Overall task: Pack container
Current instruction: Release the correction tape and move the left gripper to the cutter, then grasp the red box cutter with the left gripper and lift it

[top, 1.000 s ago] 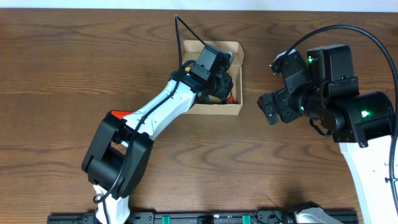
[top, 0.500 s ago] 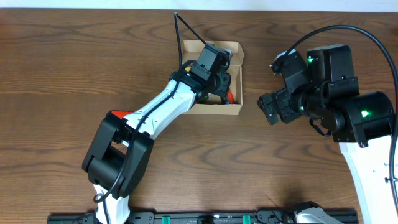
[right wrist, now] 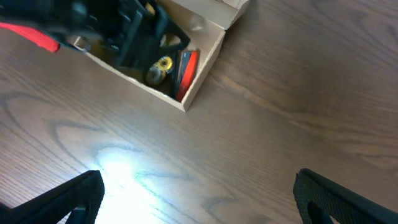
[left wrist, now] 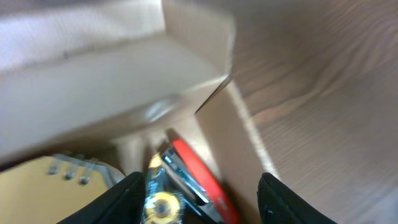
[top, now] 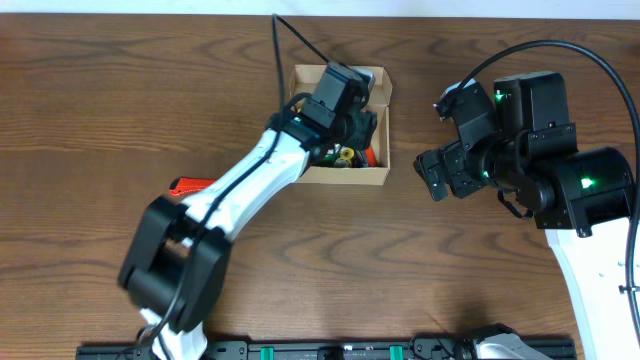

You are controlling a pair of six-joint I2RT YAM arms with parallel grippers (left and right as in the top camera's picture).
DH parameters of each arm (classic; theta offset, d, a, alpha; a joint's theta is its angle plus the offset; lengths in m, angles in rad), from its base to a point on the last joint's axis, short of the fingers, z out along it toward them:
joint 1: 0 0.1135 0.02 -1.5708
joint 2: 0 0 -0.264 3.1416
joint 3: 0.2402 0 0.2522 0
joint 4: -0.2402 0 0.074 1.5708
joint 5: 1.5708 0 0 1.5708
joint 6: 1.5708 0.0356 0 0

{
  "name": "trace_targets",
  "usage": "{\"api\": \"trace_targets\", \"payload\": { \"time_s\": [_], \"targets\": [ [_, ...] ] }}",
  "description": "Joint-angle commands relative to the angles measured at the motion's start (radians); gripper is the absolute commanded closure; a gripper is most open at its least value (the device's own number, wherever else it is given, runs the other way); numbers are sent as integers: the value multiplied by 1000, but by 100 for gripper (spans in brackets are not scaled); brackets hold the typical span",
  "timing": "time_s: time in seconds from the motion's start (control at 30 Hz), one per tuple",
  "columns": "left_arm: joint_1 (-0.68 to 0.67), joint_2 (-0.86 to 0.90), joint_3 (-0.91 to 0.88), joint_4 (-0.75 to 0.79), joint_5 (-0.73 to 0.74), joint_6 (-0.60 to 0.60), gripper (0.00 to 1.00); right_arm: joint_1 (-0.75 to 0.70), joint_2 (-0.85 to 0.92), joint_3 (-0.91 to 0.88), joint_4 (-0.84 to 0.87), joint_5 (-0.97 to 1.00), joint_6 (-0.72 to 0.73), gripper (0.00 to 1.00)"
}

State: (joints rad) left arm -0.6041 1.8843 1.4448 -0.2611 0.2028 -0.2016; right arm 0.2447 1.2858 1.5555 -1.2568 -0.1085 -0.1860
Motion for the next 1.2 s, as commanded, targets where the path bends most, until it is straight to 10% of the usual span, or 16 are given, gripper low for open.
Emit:
{"api": "trace_targets", "payload": {
  "time_s": [0.0,0.3,0.5,0.83,1.17],
  "targets": [
    [3,-130,6,-13,-6,15,42,-8,-11,-1,0,3,-10,1],
    [48,-460,6,-387,-466,-166,40,-8,-11,-1,0,3,-10,1],
    [244,-555,-29,-629,-478,-417,35,-8,-11,-1,0,3,-10,1],
    [511,-532,-393,-500,-309,-744,25,-8,-11,-1,0,3,-10,1],
    [520,-372,-446,-392,-303,-787,4,-8,-11,-1,0,3,-10,1]
  ]
}}
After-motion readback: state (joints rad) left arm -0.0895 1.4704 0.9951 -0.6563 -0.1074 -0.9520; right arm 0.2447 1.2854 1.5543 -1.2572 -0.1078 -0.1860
